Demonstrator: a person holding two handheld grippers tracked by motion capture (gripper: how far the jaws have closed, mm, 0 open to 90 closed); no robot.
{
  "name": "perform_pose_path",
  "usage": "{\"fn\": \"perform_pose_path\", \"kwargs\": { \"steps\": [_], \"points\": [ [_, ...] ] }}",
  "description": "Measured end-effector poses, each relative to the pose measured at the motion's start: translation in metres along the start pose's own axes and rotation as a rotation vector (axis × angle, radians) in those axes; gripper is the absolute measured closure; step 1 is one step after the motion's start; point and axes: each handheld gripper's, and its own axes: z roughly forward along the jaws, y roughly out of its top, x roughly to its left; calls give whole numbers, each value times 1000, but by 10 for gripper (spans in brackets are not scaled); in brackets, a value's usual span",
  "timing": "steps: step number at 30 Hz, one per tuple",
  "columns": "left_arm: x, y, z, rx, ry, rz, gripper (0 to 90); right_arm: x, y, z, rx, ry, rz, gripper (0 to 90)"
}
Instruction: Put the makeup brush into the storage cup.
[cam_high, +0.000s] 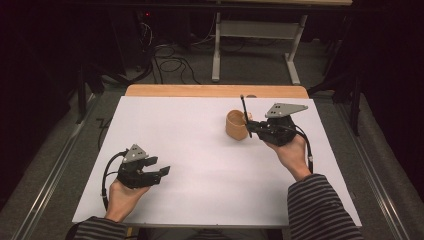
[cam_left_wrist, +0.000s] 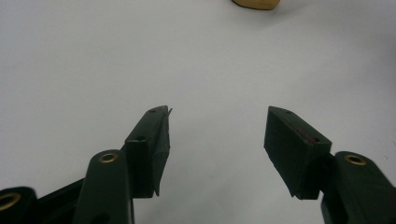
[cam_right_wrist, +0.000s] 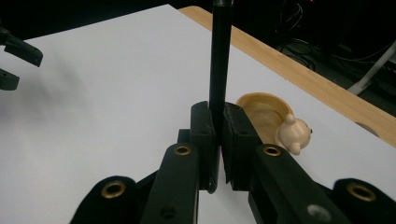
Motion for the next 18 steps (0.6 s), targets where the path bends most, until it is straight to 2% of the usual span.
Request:
{"fn": "perform_pose_path", "kwargs": {
  "steps": [18],
  "points": [
    [-1,0,0,-3,-7,4,408,-8,5,8,-1,-14,27,856]
  ]
}}
